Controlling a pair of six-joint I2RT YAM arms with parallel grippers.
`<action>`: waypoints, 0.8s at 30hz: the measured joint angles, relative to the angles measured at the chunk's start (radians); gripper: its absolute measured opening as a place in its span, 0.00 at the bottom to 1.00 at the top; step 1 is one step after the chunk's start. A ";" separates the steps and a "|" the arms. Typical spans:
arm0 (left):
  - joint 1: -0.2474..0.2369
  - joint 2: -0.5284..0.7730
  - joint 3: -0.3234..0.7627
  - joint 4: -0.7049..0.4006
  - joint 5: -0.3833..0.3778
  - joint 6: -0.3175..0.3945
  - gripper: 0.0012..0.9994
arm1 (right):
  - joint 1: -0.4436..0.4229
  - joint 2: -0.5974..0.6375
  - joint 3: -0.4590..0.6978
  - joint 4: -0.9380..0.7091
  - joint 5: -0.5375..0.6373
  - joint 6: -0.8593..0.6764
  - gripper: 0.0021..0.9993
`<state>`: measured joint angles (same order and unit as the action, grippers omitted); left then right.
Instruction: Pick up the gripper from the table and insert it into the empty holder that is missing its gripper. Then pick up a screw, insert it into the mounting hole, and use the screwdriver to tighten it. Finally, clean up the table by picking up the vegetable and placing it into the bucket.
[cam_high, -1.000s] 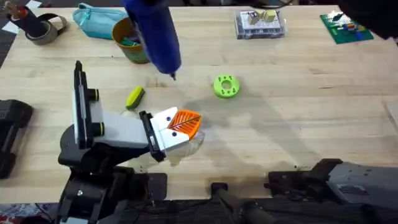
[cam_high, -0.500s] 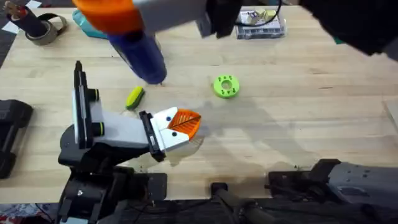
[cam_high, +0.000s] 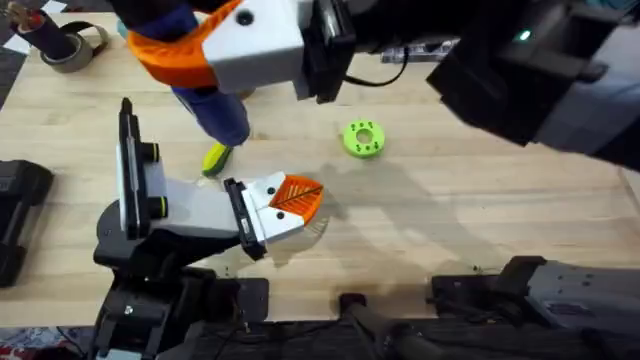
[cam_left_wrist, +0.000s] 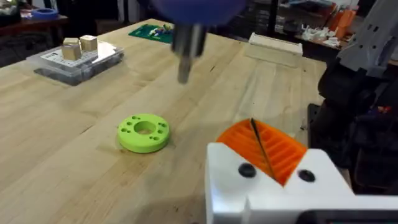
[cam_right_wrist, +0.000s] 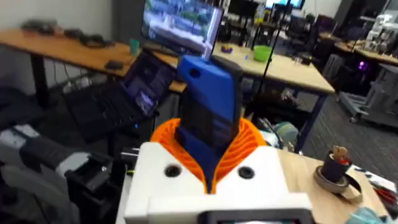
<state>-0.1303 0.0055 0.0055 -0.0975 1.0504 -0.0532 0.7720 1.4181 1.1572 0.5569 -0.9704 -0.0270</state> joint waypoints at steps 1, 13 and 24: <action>0.000 0.000 0.000 0.000 0.000 0.000 0.01 | 0.000 0.000 -0.016 0.032 0.004 0.019 0.02; 0.000 0.000 0.000 0.000 0.000 0.000 0.01 | -0.030 0.000 -0.102 0.126 -0.073 0.152 0.02; 0.000 0.000 0.000 0.000 0.000 0.000 0.01 | -0.042 -0.003 -0.124 0.173 -0.146 0.170 0.02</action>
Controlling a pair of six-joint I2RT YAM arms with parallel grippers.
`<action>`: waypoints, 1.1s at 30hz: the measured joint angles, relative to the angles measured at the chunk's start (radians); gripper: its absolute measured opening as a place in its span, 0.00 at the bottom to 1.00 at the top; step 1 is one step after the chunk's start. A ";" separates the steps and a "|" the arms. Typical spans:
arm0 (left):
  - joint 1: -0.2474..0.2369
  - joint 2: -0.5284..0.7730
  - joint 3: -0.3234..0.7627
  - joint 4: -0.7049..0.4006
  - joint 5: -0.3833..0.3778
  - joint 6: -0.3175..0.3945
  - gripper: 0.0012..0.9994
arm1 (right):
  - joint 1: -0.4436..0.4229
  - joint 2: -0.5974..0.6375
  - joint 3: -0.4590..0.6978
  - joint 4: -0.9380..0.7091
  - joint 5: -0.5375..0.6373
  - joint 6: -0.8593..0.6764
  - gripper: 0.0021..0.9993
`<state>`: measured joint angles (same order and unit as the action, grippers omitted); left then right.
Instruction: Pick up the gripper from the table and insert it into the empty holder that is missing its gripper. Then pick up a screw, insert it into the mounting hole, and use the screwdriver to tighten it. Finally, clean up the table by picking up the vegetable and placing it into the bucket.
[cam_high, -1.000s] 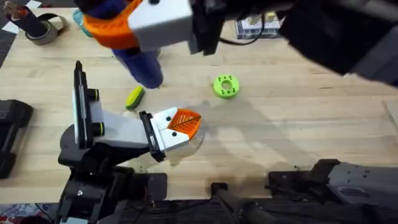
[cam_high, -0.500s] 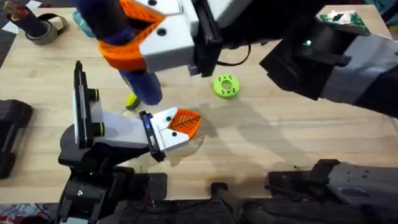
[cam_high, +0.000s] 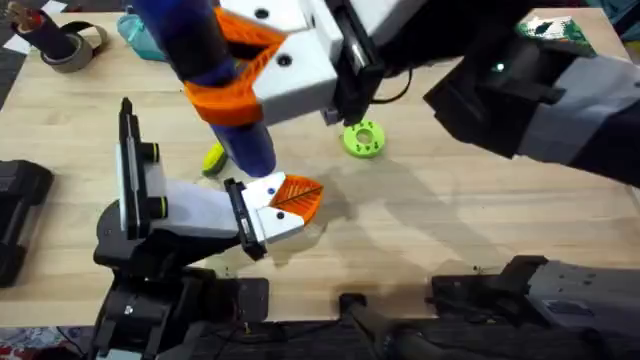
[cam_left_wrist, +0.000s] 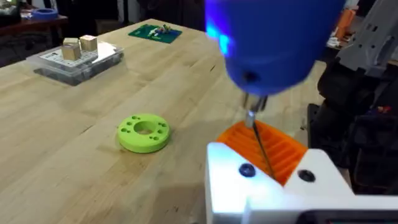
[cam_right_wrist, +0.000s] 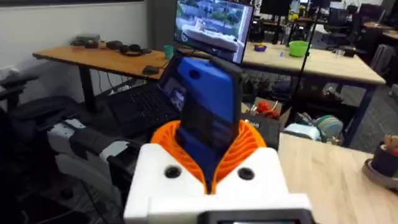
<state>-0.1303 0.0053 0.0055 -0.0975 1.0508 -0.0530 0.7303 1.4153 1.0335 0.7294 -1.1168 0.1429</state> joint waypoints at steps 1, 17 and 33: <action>0.000 0.000 0.000 0.000 0.000 0.000 0.01 | 0.000 -0.001 -0.007 0.000 0.000 0.000 0.02; 0.000 0.000 0.000 0.000 0.000 0.000 0.01 | 0.000 -0.001 -0.046 -0.002 0.000 -0.001 0.02; 0.000 0.000 0.000 0.000 0.000 0.000 0.01 | 0.015 -0.001 -0.095 0.079 0.021 -0.008 0.02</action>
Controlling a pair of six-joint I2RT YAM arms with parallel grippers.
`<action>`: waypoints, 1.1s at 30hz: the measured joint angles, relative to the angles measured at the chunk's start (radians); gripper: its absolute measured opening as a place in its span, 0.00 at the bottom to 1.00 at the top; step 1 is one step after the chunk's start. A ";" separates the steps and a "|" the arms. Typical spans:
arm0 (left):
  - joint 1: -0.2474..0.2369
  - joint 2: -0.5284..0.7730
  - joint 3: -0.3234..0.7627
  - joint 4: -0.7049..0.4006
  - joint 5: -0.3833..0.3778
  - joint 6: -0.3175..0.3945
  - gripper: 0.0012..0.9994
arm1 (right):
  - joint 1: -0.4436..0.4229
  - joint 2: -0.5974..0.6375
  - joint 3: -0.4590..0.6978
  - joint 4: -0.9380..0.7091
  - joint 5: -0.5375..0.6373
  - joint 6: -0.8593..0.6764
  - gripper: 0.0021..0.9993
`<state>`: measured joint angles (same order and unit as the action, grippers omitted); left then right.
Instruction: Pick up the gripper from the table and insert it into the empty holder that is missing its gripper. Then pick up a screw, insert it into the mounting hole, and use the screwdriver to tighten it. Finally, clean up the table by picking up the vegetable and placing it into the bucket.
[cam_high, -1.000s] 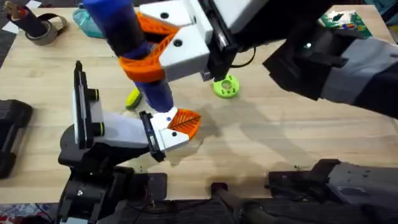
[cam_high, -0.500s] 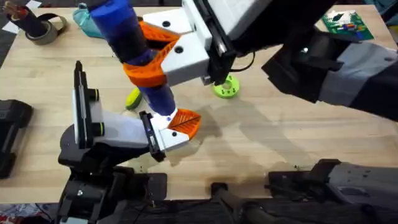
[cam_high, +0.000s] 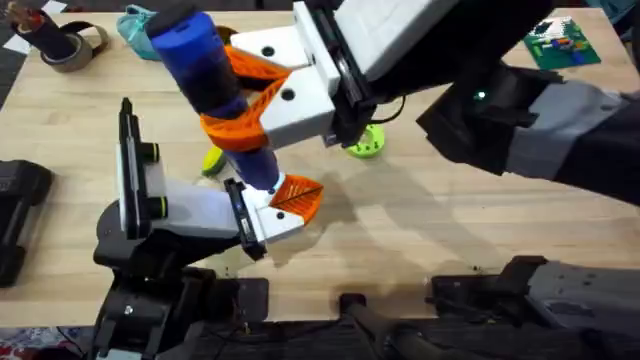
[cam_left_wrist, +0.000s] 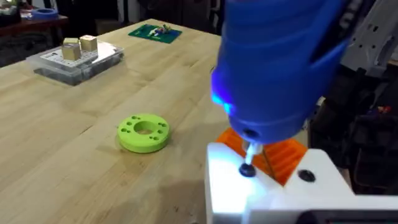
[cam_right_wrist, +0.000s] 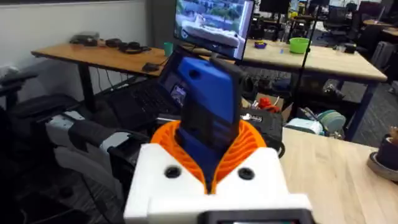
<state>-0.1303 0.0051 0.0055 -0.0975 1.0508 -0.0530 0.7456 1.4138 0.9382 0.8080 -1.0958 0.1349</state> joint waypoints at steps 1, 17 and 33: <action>0.000 0.000 0.000 0.000 0.000 0.000 0.01 | 0.000 0.000 -0.002 0.000 0.001 0.000 0.02; 0.000 0.000 0.000 0.000 0.000 0.000 0.01 | 0.000 0.000 -0.011 -0.002 0.004 0.000 0.02; 0.000 0.000 0.000 0.000 0.000 0.000 0.01 | 0.000 0.000 -0.014 -0.001 0.007 0.000 0.02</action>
